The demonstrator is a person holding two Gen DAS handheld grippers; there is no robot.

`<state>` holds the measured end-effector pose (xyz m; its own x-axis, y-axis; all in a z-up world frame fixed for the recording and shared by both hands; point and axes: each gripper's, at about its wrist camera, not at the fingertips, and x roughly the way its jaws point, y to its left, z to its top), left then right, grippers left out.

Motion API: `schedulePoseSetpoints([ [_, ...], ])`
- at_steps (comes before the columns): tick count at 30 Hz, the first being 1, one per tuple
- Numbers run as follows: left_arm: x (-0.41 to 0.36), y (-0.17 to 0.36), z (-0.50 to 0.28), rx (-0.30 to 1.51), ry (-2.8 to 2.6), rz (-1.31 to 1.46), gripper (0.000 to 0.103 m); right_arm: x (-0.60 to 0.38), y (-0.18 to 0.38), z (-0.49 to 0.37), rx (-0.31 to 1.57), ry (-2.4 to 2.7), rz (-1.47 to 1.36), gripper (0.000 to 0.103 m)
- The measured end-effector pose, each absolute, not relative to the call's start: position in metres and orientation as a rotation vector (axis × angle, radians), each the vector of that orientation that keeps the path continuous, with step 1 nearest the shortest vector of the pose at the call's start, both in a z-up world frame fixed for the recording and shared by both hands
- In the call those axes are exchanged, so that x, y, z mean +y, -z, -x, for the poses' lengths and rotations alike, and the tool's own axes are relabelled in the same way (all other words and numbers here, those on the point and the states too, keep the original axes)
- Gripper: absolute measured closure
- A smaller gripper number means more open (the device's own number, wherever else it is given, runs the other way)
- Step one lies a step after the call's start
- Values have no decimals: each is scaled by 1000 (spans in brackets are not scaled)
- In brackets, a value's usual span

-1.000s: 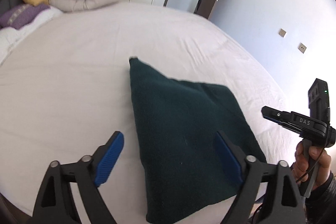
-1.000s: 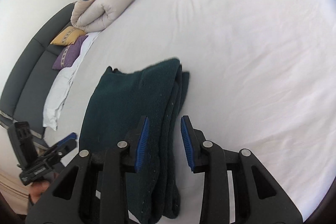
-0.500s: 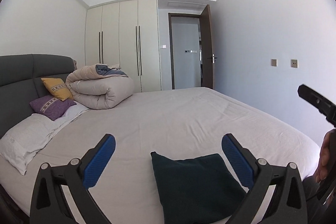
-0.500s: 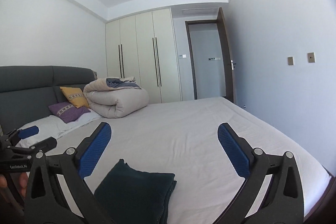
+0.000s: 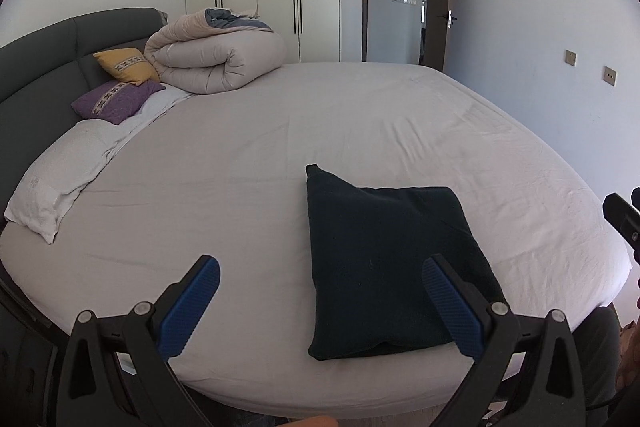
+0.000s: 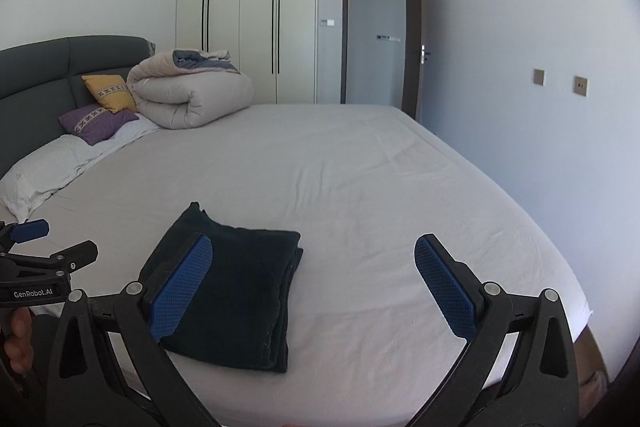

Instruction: Fold small clothes

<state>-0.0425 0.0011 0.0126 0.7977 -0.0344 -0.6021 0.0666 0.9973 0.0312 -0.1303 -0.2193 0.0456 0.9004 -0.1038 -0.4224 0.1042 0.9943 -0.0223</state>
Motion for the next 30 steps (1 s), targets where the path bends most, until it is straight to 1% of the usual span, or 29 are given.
schedulePoseSetpoints([
  [3, -2, -4, 43, 663, 51, -66, 0, -219, -22, 121, 527, 100, -17, 0],
  [8, 1, 9, 37, 697, 36, -46, 0, -212, 1, 118, 590, 93, 17, 0],
  [15, 5, 21, 32, 738, 32, -29, 0, -220, 10, 106, 636, 90, -3, 0],
  [30, 3, 24, 32, 754, 39, -19, 0, -216, 27, 98, 701, 84, -25, 0],
])
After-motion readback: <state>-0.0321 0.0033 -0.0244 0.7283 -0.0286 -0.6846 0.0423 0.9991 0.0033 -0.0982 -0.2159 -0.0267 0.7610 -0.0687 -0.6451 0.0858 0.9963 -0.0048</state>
